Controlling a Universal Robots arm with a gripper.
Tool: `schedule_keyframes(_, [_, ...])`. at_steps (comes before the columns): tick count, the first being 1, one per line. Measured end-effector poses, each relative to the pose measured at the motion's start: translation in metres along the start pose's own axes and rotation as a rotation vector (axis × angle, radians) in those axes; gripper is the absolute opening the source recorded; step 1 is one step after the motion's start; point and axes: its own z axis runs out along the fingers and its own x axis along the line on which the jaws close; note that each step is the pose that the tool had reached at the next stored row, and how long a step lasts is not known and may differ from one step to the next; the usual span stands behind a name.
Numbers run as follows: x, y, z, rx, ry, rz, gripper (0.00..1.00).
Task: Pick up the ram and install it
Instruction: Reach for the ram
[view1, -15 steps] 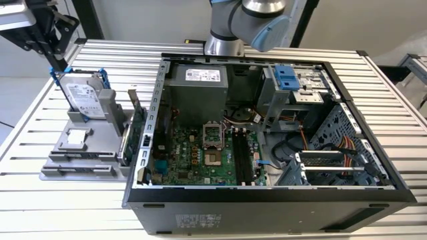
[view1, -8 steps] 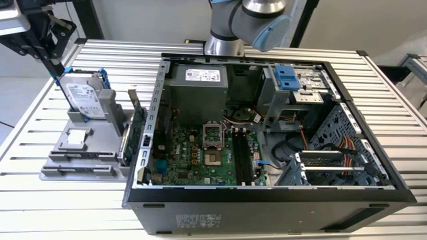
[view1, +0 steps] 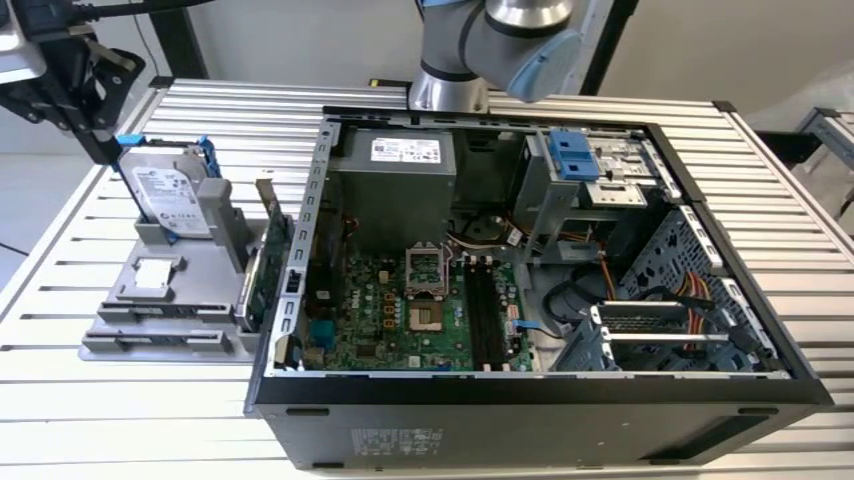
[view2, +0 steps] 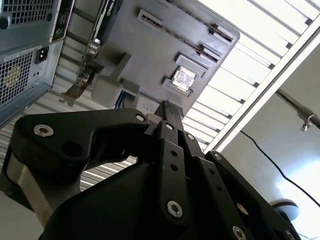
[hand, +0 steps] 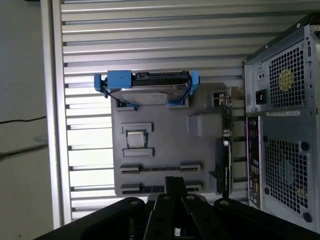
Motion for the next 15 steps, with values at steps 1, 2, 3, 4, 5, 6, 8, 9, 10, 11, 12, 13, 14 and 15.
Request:
schedule_keyframes(1, [-0.0001, -0.0022, -0.0001, -0.0001, 0.0000, 0.000, 0.00])
schedule_keyframes(2, [-0.0004, -0.0063, -0.0003, -0.0003, 0.0000, 0.000, 0.00])
schedule_keyframes(3, [-0.0006, -0.0084, -0.0004, -0.0004, 0.0000, 0.000, 0.00])
schedule_keyframes(4, [-0.0007, -0.0105, -0.0006, -0.0005, 0.0000, 0.000, 0.00])
schedule_keyframes(5, [-0.0009, -0.0126, -0.0007, -0.0005, 0.0000, 0.000, 0.00])
schedule_keyframes(6, [-0.0010, -0.0146, -0.0008, -0.0006, 0.0000, 0.000, 0.00])
schedule_keyframes(8, [-0.0012, -0.0185, -0.0010, -0.0008, 0.0000, 0.000, 0.00])
schedule_keyframes(9, [-0.0013, -0.0203, -0.0011, -0.0009, 0.0000, 0.000, 0.00])
schedule_keyframes(10, [-0.0015, -0.0223, -0.0012, -0.0010, 0.0000, 0.000, 0.00])
schedule_keyframes(11, [-0.0016, -0.0242, -0.0013, -0.0011, 0.0001, 0.000, 0.00])
schedule_keyframes(12, [-0.0017, -0.0261, -0.0014, -0.0013, 0.0000, 0.000, 0.00])
schedule_keyframes(13, [-0.0019, -0.0279, -0.0015, -0.0014, 0.0000, 0.000, 0.00])
schedule_keyframes(14, [-0.0020, -0.0294, -0.0016, -0.0014, 0.0001, 0.000, 0.00])
schedule_keyframes(15, [-0.0020, -0.0306, -0.0016, -0.0016, 0.0000, 0.000, 0.00])
